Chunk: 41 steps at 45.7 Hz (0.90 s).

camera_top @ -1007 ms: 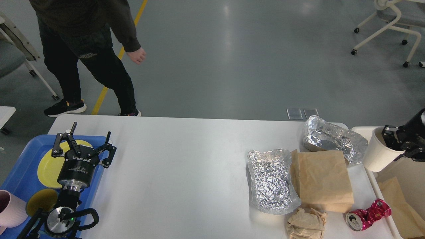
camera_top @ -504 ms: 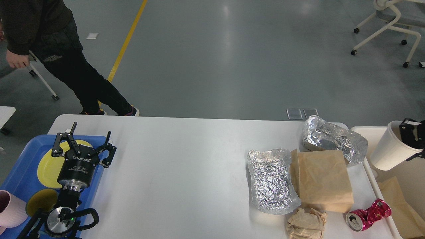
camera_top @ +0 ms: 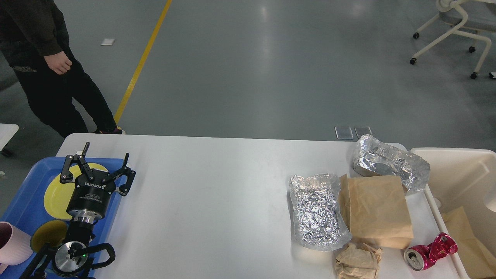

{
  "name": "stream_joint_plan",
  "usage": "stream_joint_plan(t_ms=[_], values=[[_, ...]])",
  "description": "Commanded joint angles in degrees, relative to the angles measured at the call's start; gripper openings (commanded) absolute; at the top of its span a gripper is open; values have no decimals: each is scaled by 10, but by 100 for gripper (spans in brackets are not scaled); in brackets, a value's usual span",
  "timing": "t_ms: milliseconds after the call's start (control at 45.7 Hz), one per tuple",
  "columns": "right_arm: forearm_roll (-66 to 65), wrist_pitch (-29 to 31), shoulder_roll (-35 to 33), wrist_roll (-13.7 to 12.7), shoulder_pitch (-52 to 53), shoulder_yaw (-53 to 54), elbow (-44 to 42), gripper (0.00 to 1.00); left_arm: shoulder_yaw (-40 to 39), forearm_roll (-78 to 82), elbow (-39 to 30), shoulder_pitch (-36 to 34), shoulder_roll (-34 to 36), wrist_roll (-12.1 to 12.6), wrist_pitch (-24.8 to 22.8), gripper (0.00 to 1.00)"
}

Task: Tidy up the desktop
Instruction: 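Withdraw the right gripper from the bin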

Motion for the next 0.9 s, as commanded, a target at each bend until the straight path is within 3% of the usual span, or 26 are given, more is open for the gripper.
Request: stream_joint_plan(t_ms=[0, 153, 328, 526, 745, 766, 854, 876], values=[[0, -20, 7, 0, -181, 115, -127, 0, 0, 0, 0, 0, 0, 0, 0, 96], [0, -23, 70, 0, -357, 227, -283, 0, 0, 0, 0, 0, 0, 0, 0, 96], [3, -39, 174, 1, -488, 254, -447, 0, 0, 1, 0, 0, 0, 0, 0, 96], [4, -129, 223, 2, -542, 261, -472, 0, 0, 0, 0, -1, 0, 0, 0, 96], [4, -156, 237, 2, -552, 265, -472, 0, 0, 1, 0, -1, 0, 0, 0, 96], [4, -157, 237, 2, -552, 264, -472, 10, 0, 0, 0, 0, 0, 0, 0, 96], [3, -170, 238, 2, -551, 262, -474, 73, 0, 0, 0, -1, 0, 0, 0, 96], [2, -176, 238, 2, -550, 263, -474, 81, 0, 0, 0, -1, 0, 0, 0, 96]])
